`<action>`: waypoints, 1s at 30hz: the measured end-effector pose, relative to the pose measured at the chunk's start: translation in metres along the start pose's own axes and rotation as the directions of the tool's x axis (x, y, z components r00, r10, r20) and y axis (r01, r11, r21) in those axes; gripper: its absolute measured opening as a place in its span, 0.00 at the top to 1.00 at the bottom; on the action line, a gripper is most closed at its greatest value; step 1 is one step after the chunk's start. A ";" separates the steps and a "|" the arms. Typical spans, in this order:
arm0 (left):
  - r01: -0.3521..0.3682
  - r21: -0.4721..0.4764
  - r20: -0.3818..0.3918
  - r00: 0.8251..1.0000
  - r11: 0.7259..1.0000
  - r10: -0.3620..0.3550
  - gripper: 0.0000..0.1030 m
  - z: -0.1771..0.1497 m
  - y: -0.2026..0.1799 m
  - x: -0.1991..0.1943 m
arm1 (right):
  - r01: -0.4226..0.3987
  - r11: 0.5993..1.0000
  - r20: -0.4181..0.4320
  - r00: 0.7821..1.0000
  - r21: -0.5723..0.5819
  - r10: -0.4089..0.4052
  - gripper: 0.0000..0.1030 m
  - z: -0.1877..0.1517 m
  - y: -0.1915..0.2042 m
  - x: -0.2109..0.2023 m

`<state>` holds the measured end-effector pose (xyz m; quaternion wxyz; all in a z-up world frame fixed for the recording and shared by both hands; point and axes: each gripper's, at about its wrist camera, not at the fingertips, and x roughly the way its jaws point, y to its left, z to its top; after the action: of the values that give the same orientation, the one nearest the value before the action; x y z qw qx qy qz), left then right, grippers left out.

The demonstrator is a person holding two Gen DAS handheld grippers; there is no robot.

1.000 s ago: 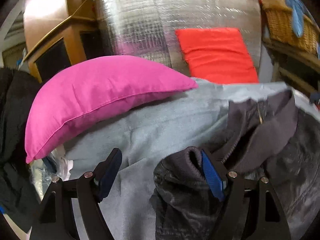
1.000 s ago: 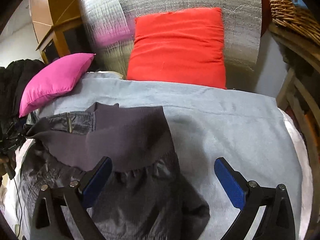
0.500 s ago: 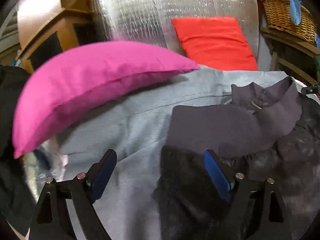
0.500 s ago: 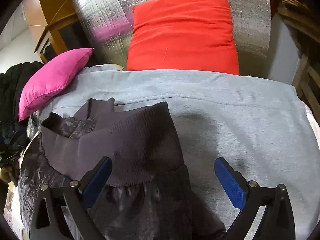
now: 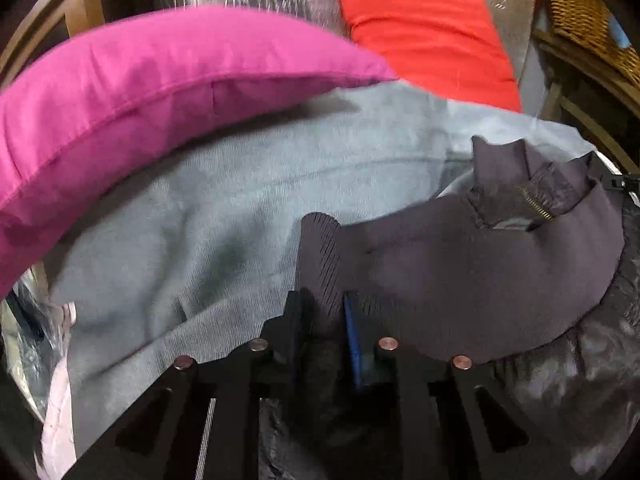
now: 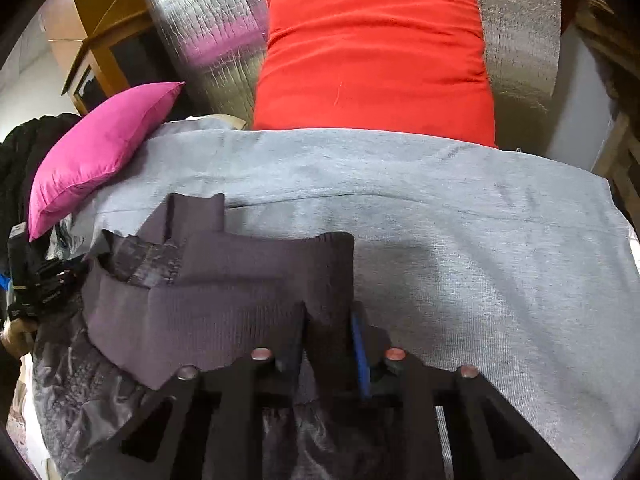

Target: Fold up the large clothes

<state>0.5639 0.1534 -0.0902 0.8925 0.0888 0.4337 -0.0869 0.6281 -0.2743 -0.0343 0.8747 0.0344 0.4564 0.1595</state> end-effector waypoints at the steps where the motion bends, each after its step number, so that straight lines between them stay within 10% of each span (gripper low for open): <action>1: -0.003 0.002 0.008 1.000 1.000 0.003 0.82 0.001 0.000 -0.004 | 0.009 1.000 0.014 1.000 -0.018 -0.009 0.91 0.001 0.003 -0.005; 7: -0.041 -0.160 -0.059 0.998 0.986 0.031 0.90 0.002 0.023 0.015 | 0.117 0.990 0.076 0.990 0.085 -0.123 0.93 0.009 -0.023 -0.024; 30: -0.154 -0.136 -0.101 0.985 0.979 0.141 0.89 -0.013 0.004 0.041 | 0.208 0.956 0.000 0.977 0.206 -0.213 0.93 -0.025 -0.043 0.024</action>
<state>0.5803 0.1572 -0.1300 0.8799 0.0606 0.4710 0.0151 0.6316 -0.3096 -0.0769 0.8835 0.0771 0.4616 0.0174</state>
